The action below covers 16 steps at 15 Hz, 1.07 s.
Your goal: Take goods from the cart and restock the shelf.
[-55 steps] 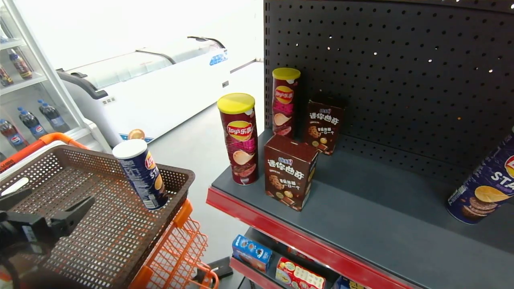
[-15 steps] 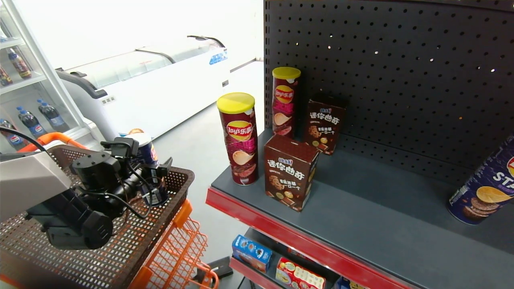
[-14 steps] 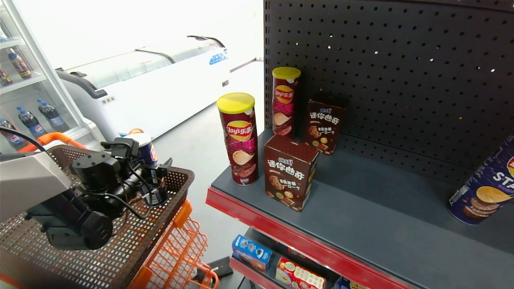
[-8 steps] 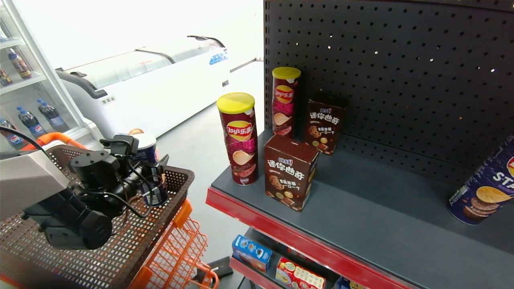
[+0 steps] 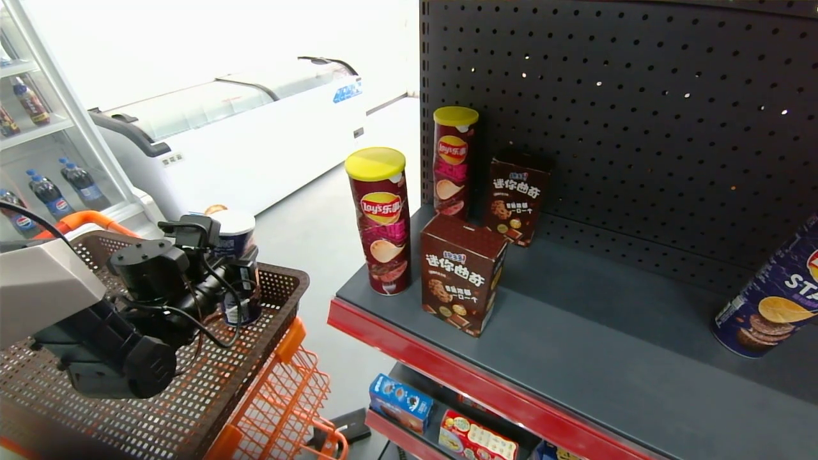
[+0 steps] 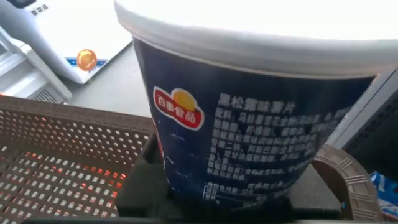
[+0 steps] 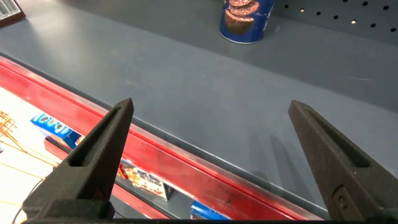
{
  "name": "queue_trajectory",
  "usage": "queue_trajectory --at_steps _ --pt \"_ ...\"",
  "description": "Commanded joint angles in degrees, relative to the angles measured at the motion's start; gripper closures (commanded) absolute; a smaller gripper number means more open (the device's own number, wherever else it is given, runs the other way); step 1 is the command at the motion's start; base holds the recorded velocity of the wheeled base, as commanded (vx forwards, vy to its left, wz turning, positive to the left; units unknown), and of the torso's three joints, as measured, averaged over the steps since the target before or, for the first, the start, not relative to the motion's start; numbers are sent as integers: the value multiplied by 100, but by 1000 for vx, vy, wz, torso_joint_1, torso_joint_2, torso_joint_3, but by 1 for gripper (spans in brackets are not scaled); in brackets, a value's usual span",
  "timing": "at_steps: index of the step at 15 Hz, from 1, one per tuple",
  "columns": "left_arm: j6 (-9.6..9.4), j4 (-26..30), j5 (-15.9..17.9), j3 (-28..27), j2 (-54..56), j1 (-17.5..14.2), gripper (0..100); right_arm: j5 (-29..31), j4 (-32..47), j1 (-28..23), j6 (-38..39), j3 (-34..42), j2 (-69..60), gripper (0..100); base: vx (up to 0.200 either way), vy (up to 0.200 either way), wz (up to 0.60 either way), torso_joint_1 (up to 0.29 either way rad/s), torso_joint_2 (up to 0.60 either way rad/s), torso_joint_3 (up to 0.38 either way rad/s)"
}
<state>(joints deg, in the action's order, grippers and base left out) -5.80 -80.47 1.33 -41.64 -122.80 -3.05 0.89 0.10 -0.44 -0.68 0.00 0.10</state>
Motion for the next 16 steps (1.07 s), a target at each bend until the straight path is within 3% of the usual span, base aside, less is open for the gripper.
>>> queue_trajectory --at_steps 1,3,4,7,9,10,12,16 --pt "18 40 78 288 634 6 100 -1 -1 0 -2 0 8 0 0 0 0 0 0 0" --pt "35 181 632 868 1302 50 100 -1 -1 0 -2 0 8 0 0 0 0 0 0 0" --pt "18 -13 667 1035 1443 103 100 -1 -1 0 -2 0 8 0 0 0 0 0 0 0" --pt "18 -496 667 1501 1926 314 100 -1 -1 0 -2 0 8 0 0 0 0 0 0 0" --pt "27 -382 685 1695 2366 366 100 -1 -1 0 -2 0 -1 0 0 0 0 0 0 0" --pt "27 -355 685 1695 2480 472 100 -1 -1 0 -2 0 -1 0 0 0 0 0 0 0" --pt "35 -153 359 1572 2656 762 100 -1 -1 0 -2 0 8 0 0 0 0 0 0 0" --pt "53 -83 368 1598 2884 1254 100 -1 -1 0 -2 0 -1 0 0 0 0 0 0 0"
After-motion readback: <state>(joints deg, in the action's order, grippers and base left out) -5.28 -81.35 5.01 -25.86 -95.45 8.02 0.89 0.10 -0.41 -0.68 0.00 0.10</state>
